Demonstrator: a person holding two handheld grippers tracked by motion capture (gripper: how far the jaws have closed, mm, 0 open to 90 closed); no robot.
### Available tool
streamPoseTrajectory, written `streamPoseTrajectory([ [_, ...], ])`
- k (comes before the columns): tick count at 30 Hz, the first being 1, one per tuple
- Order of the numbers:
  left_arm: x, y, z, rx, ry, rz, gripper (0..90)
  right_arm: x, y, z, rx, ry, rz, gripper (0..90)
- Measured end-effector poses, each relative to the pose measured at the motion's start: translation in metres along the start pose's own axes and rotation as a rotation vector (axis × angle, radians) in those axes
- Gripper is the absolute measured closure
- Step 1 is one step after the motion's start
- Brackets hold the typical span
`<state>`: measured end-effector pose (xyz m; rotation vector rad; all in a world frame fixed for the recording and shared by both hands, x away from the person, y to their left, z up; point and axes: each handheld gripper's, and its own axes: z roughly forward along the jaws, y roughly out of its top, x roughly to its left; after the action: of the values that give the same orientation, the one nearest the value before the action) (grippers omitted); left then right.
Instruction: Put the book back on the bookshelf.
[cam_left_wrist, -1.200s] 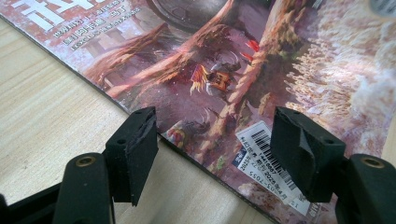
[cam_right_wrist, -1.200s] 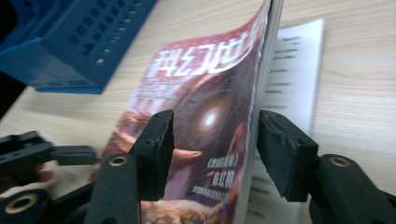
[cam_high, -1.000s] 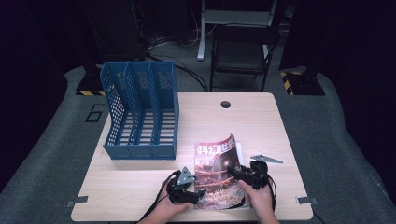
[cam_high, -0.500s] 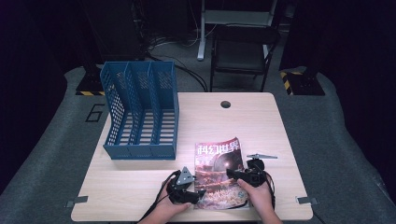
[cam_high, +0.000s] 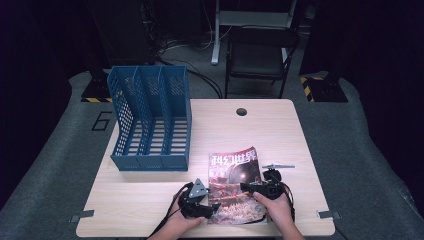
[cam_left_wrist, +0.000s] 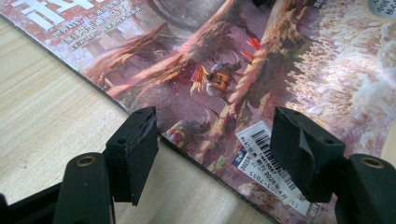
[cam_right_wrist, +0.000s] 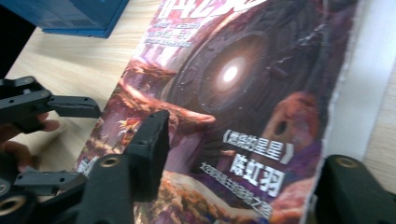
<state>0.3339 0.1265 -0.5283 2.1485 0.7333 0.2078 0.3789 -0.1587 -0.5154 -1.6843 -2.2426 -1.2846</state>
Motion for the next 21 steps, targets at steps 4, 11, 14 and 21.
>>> streamPoseTrajectory([
  [4,0.0,0.0,0.0,-0.001,-0.001,-0.003,32.0,-0.001,0.001,0.0,0.006,0.027,-0.021,38.2],
  [11,0.0,0.0,0.0,0.002,-0.006,0.007,31.1,-0.006,0.0,-0.001,-0.006,0.03,0.01,47.4],
  [14,-0.001,0.0,0.002,-0.01,-0.007,0.001,29.0,-0.008,-0.001,-0.002,-0.009,0.009,-0.002,57.9],
  [21,-0.001,0.0,0.001,0.005,-0.009,0.025,26.8,-0.014,-0.001,-0.003,-0.01,0.016,-0.015,67.4],
])
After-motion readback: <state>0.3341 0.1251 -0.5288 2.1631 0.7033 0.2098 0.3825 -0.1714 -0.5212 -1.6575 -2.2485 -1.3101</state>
